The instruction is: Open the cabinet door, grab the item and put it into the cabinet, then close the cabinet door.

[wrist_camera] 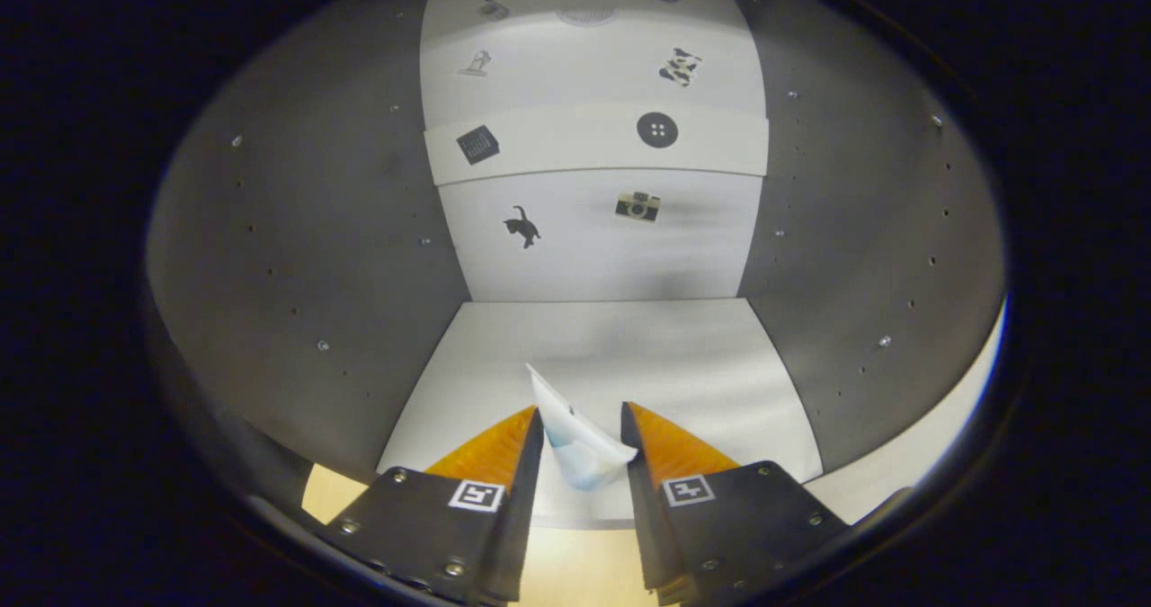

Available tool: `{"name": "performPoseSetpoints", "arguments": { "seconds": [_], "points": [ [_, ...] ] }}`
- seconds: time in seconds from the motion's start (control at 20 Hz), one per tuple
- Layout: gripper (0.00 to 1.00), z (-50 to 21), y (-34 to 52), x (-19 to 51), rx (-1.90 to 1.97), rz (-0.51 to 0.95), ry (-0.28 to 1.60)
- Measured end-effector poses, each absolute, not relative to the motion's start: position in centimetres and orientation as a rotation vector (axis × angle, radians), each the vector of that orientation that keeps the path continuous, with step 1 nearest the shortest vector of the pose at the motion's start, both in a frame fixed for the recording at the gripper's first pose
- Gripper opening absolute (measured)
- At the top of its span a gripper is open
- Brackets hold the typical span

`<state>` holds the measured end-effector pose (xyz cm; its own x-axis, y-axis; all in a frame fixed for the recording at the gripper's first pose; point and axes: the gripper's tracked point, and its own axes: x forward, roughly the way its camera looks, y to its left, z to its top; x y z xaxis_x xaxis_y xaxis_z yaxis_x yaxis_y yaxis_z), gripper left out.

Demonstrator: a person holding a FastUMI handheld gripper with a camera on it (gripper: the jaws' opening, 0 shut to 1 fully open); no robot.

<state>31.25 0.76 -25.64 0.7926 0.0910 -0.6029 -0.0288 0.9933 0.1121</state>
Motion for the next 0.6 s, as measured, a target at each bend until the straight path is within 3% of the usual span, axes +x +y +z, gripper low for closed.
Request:
{"name": "performPoseSetpoints", "arguments": {
  "seconds": [0.6],
  "points": [
    [0.49,-15.6,1.0,22.1,0.148,0.078,0.424]
  ]
}}
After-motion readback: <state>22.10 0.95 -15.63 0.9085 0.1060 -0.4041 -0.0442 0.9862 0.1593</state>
